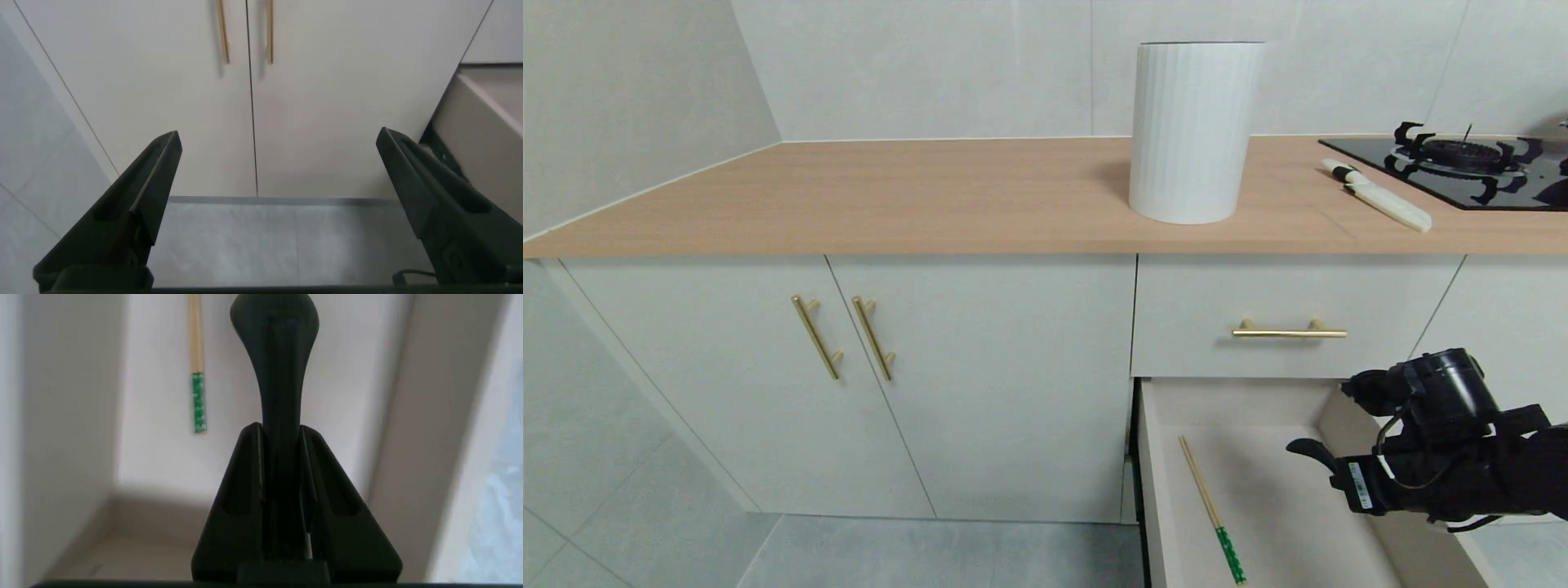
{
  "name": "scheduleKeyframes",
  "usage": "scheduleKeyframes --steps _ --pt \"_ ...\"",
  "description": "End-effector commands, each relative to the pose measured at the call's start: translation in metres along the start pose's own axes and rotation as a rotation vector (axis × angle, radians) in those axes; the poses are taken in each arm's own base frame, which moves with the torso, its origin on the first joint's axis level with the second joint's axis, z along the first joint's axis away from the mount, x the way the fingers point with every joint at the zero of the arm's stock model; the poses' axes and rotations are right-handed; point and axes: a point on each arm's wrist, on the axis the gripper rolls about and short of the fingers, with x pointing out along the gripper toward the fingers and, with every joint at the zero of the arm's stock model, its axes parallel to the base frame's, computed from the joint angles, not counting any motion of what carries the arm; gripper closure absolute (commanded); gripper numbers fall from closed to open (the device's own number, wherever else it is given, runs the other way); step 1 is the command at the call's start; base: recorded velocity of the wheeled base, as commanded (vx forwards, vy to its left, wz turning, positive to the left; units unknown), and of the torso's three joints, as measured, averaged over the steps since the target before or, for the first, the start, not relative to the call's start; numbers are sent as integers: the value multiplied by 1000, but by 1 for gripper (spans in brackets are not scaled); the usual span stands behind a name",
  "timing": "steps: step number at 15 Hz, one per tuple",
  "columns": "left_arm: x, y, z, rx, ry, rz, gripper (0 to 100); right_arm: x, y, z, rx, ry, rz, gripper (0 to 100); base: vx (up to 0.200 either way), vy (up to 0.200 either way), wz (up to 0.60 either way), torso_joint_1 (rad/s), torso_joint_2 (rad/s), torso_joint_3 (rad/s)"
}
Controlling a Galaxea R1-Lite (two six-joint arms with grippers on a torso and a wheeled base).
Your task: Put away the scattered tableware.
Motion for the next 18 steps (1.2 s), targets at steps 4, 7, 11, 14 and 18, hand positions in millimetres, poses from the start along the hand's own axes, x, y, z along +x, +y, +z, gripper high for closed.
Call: scheduleKeyframes --steps 4,7,11,14,18 --pt "0 0 0 0 0 0 0 26 0 -12 -3 48 -27 100 0 0 0 -71 358 278" --pt "0 0 0 0 0 0 0 36 1 -11 -1 32 -28 100 0 0 0 -26 54 31" --pt "0 0 0 0 0 0 0 70 6 -21 -7 12 -69 100 0 0 0 0 0 0" --pt "0 0 0 0 0 0 0 97 7 -33 -1 -11 -94 100 0 0 0 0 0 0" --pt "0 0 0 0 0 0 0 122 6 -45 0 -26 -139 100 0 0 0 0 0 0"
